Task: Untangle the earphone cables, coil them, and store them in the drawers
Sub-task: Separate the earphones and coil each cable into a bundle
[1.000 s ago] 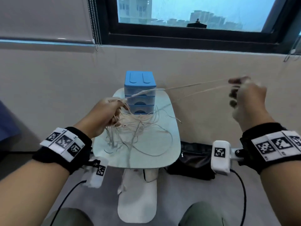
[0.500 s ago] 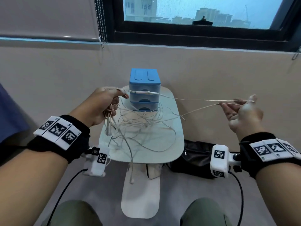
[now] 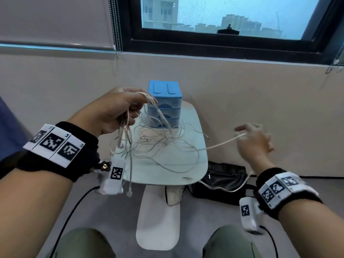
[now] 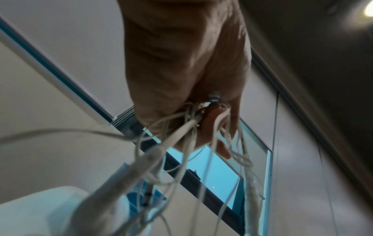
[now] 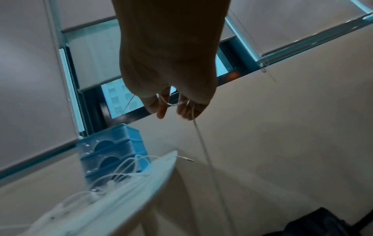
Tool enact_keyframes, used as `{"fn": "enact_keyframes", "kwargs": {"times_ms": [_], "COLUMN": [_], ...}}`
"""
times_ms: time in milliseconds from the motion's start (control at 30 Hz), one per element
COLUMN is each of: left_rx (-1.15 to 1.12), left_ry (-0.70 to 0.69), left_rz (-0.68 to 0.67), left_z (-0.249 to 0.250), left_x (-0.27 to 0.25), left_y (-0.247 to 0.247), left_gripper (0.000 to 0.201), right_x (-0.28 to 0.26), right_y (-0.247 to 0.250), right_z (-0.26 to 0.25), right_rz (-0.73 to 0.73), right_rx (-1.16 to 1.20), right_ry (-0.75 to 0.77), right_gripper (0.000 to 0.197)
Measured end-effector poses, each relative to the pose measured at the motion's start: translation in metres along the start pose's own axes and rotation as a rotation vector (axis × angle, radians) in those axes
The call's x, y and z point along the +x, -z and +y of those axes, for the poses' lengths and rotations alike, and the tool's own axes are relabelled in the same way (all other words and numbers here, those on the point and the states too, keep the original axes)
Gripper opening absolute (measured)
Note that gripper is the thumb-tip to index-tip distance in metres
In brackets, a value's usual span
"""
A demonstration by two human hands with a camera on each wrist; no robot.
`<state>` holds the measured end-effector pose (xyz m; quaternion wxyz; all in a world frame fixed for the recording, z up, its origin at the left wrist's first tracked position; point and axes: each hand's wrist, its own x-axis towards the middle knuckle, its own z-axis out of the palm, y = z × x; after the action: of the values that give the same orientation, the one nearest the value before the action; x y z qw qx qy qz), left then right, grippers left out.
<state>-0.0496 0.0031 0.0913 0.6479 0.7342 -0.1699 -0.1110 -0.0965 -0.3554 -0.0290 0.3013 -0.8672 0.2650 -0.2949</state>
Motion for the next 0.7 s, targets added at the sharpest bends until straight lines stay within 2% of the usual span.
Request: {"fn": "enact_keyframes", "kwargs": {"times_ms": [67,133,200,267,333,400,500,633,700], "left_rx": [0.031,0.027,0.02,0.059,0.122,0.17,0.219,0.238,0.261], "left_ry": [-0.004,0.001,0.006,0.0,-0.009,-0.017,-0.035,-0.043,-0.05], "left_rz": [-0.046,-0.061,-0.063,-0.061,-0.053,-0.041,-0.015,0.034,0.056], "left_z": [0.005,0.007,0.006,0.003,0.0,-0.002,-0.006,-0.019,-0.026], "left_x": [-0.004,-0.007,-0.01,-0.012,-0.016,-0.019,-0.024,-0.032,-0.036], "left_y": [-0.012,-0.022,-0.028,-0.032,-0.036,-0.041,-0.047,-0.049,-0.051], "left_gripper": [0.021,0.023,0.023,0.021,0.018,0.018,0.017,0.012,0.011], "right_x": [-0.018,-0.033,-0.043,-0.047,-0.053,-0.063,-0.078,-0.101,-0.114], "right_y": [-0.01,-0.012,-0.01,-0.009,-0.004,0.008,0.028,0.039,0.031], "right_z": [-0.013,-0.031,-0.049,-0.063,-0.076,-0.094,-0.115,-0.116,-0.108], "right_rz": [-0.16,-0.219,-0.272,-0.415,-0.62,-0.751,-0.838,-0.998,-0.966], "right_rx": [0.112,0.226,0.23,0.078,-0.162,-0.254,-0.039,0.269,0.37], "right_ry": [0.091,0.153,0.17,0.147,0.155,0.205,0.247,0.274,0.327], "right_gripper": [0.024,0.016,0.014,0.036,0.061,0.071,0.062,0.05,0.033]}}
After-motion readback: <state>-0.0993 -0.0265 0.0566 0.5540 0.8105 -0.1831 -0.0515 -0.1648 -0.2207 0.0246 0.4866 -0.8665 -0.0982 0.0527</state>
